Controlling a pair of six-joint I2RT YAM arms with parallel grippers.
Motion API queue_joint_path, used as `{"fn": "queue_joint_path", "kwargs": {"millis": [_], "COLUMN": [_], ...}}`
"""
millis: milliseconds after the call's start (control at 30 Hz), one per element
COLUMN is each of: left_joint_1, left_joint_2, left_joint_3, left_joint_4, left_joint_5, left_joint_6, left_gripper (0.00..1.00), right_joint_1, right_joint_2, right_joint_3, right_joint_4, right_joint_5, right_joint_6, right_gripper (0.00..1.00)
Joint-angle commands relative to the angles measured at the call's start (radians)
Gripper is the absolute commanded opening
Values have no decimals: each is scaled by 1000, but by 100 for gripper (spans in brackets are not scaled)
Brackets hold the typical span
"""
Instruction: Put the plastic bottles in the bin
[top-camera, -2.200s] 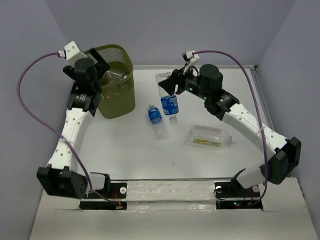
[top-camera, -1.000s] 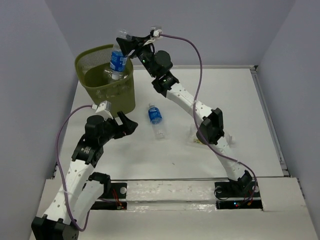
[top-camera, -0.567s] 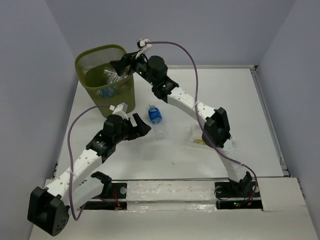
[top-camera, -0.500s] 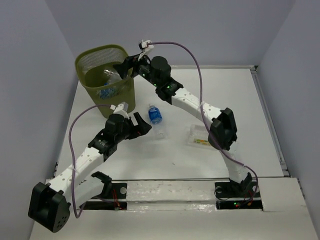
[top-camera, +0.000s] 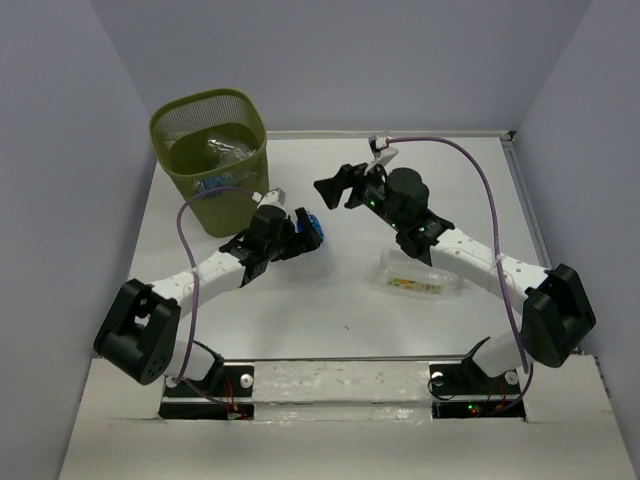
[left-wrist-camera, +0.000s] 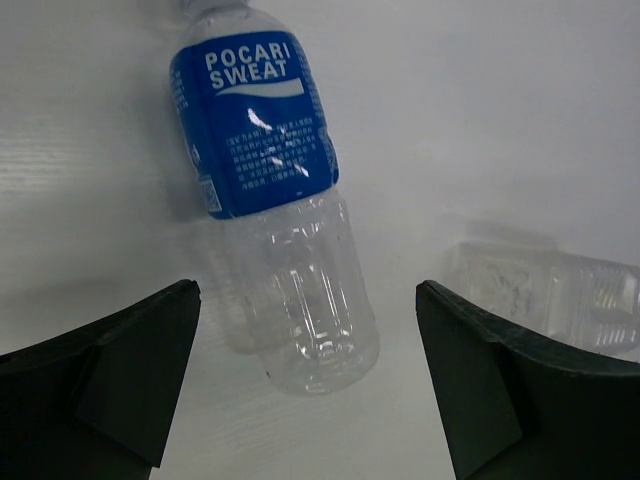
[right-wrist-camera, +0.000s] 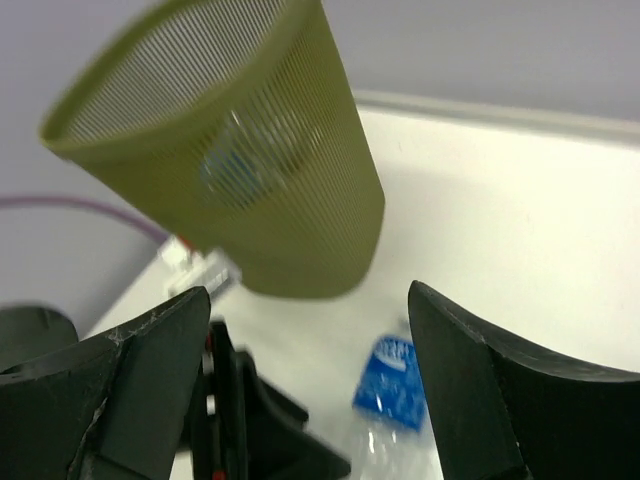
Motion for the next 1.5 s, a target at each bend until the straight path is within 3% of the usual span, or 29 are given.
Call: {"fn": "queue_joint_path", "kwargs": {"millis": [0,200,333,367,433,633,767,967,1067,1167,1200,1333,1467], "left_joint_1": [-6,-9,-15,-18,-21,-44,-58,-56,-55,-15,40,250,356], "left_joint_2": [110,367,415,409,379,176,12,-138,-165,-162,-140,-94,-13], "left_joint_3": [114,275,301,298,283,257,286,462,606,738,778,911,971], "left_joint_4": [72,17,23,27,34,4,-34,-121,-201,-256,-299,-336,-324], "left_joint_5": [-129,-203,-199,-203,-209,-225,-202,-209,-342,-439,-483,-445,-563], "left_joint_6": [30,57,50,50,53,71,87,126,194,275,292,320,396], "left_gripper": [99,99,91,83,75,69,66,66,67,68,68,68,70], "right_joint_1": [4,4,4,4,4,4,4,4,4,4,4,4,4], "right_joint_2": [-54,-132,-186,-213,-249,-353,-485,-524,-513,-496,-494,-519,-537], "right_joint_3": [-101,-190,-226,-244,-273,-359,-387,-358,-347,-346,-349,-364,-361], "right_joint_4": [20,15,-13,-22,-52,-213,-483,-793,-835,-838,-836,-813,-810], "right_joint_5": [-31,12,64,73,98,133,126,197,227,201,196,181,175], "right_joint_6": [46,51,52,52,68,89,68,17,11,6,8,6,5], "right_gripper": [86,87,88,88,88,88,89,90,90,90,90,90,90]}}
